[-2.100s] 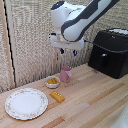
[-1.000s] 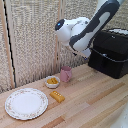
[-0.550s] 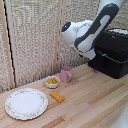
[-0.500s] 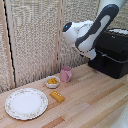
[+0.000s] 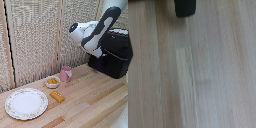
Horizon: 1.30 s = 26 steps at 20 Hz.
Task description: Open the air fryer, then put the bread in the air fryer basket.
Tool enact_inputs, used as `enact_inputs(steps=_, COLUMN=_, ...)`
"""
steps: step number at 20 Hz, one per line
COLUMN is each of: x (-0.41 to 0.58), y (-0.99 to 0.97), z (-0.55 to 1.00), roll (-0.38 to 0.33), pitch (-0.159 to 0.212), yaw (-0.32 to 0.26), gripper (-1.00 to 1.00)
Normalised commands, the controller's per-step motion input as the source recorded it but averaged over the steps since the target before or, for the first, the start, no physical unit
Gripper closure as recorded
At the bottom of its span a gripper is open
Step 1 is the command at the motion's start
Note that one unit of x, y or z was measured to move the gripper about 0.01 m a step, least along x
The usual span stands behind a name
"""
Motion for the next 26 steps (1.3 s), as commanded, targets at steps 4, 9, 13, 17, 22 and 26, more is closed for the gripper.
enact_inputs(steps=4, x=-0.089, y=-0.64, z=-0.14, roll=-0.097, pitch=0.000, yaw=0.144, gripper=-1.00)
enact_inputs(steps=9, x=-0.129, y=-0.64, z=-0.09, roll=-0.069, pitch=0.000, yaw=0.165, gripper=-1.00)
enact_inputs(steps=13, x=-0.213, y=-0.57, z=-0.02, roll=-0.074, pitch=0.022, yaw=0.159, gripper=-1.00)
enact_inputs(steps=17, x=-0.099, y=-0.53, z=0.00, roll=-0.081, pitch=0.047, yaw=0.173, gripper=-1.00)
enact_inputs(steps=22, x=0.015, y=-0.35, z=0.00, roll=-0.041, pitch=0.066, yaw=0.157, gripper=1.00)
enact_inputs(steps=26, x=0.158, y=-0.17, z=0.00, roll=0.021, pitch=0.070, yaw=0.053, gripper=1.00)
